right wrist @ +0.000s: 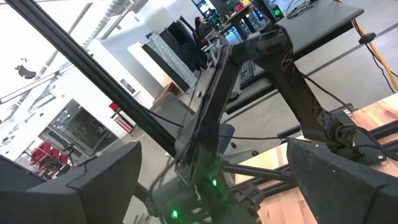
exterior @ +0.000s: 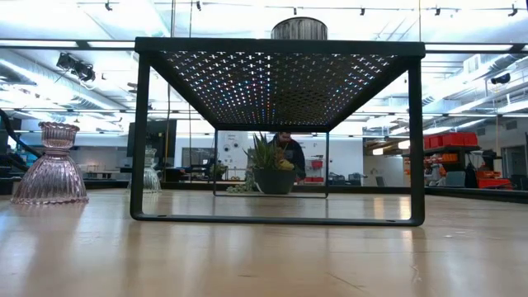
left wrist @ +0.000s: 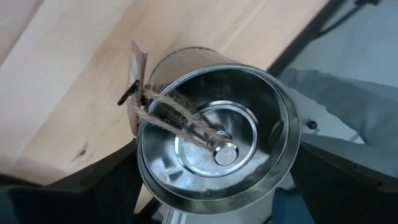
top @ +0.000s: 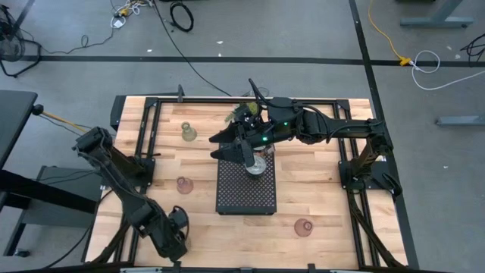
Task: Pick & Place candle stick holders
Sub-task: Put the scented candle can on the shelf aligned with the other scented candle cans
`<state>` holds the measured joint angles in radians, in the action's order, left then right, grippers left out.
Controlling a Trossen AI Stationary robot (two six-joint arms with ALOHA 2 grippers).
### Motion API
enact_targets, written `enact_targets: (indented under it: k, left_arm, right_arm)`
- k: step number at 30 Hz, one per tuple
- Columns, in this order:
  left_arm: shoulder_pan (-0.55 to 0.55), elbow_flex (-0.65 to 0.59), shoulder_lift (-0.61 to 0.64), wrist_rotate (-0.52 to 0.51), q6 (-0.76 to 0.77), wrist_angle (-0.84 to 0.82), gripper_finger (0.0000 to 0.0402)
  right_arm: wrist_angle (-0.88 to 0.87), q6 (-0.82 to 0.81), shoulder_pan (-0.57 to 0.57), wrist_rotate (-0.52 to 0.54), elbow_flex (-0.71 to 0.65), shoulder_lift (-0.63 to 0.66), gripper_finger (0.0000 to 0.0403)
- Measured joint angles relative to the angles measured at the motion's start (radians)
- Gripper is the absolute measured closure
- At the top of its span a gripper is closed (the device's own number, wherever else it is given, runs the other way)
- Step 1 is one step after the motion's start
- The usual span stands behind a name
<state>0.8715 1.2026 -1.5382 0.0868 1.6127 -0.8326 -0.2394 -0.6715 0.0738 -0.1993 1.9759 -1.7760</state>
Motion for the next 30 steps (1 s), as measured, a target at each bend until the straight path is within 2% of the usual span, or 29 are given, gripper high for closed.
enact_targets:
  k: [11, 17, 20, 25, 27, 30]
  left_arm:
    - [-0.015, 0.002, 0.246, -0.056, 0.001, -0.078, 0.0041]
    - [-0.048, 0.002, 0.368, -0.155, -0.035, -0.096, 0.0041]
    - [-0.078, 0.002, 0.412, -0.185, -0.08, -0.094, 0.0041]
    - [-0.128, 0.002, 0.46, -0.213, -0.176, -0.094, 0.0041]
    - [-0.155, 0.002, 0.468, -0.213, -0.216, -0.093, 0.0041]
    - [-0.199, 0.002, 0.471, -0.213, -0.28, -0.081, 0.0041]
  right_arm:
    - [0.005, -0.001, 0.0, 0.002, 0.0, 0.0, 0.0005]
    - [0.06, -0.027, 0.0, 0.119, 0.0, 0.001, 0.0005]
    - [0.061, 0.022, -0.009, 0.122, 0.0, 0.001, 0.0005]
    - [-0.149, 0.052, -0.029, 0.029, 0.001, 0.002, 0.0005]
    - [-0.293, 0.059, -0.029, 0.086, 0.0, 0.006, 0.0005]
    - [-0.474, 0.055, -0.018, 0.235, -0.001, 0.034, 0.0005]
